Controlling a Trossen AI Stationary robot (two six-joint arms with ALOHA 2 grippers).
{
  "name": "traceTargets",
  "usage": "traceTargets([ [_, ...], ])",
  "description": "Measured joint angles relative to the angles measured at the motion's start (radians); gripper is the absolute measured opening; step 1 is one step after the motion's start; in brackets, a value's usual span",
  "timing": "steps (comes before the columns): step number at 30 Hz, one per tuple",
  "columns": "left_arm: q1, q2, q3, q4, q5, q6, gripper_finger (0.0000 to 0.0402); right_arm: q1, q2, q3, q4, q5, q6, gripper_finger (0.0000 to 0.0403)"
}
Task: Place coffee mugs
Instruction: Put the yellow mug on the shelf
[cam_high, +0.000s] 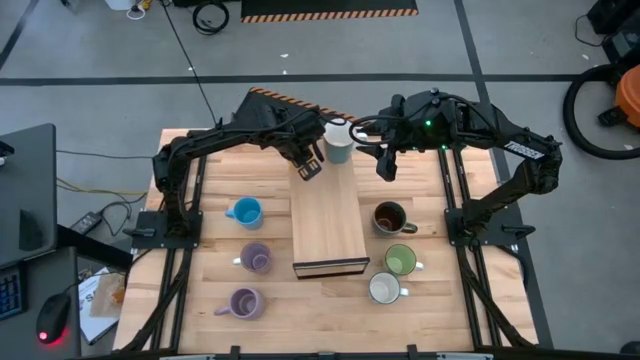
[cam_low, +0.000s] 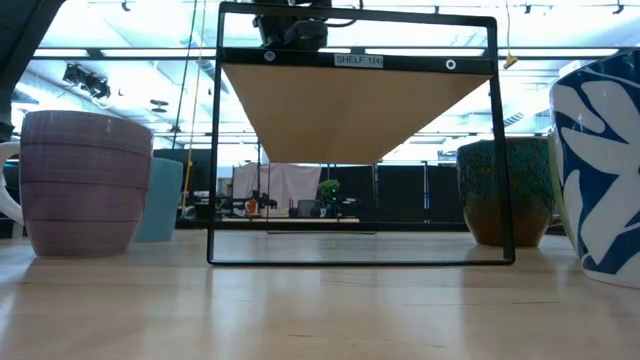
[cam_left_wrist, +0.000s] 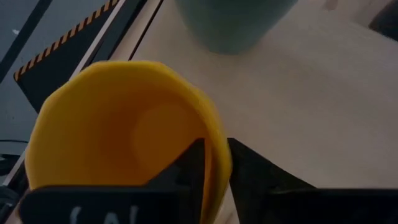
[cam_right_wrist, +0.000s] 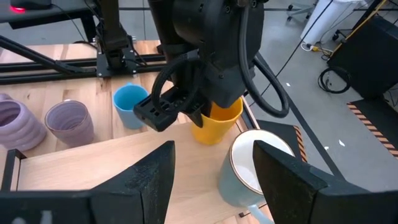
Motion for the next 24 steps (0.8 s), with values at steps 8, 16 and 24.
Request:
traceTargets([
  [8, 0.002, 0.000, 0.000, 0.018, -0.001, -0.005, 0.0099, 0.000, 0.000, 0.000, 0.000, 0.000, -0.001, 0.0222],
  [16, 0.006, 0.000, 0.000, 0.062, -0.004, -0.017, 0.0105, 0.000, 0.000, 0.000, 0.000, 0.000, -0.006, 0.0222],
  [24, 0.043, 0.000, 0.000, 0.072, -0.001, -0.007, 0.0105, 0.000, 0.000, 0.000, 0.000, -0.001, -0.005, 0.0222],
])
